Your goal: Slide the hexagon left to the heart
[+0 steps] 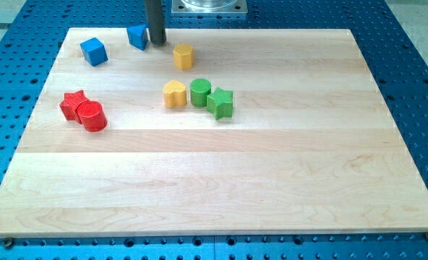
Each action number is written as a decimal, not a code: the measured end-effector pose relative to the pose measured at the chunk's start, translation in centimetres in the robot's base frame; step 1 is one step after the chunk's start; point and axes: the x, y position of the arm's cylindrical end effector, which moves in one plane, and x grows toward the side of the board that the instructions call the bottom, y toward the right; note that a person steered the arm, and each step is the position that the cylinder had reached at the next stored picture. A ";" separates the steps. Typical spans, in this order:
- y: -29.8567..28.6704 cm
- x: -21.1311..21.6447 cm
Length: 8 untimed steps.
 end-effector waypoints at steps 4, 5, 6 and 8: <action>6.1 1.9; 6.1 2.0; 6.5 2.1; 0.4 14.0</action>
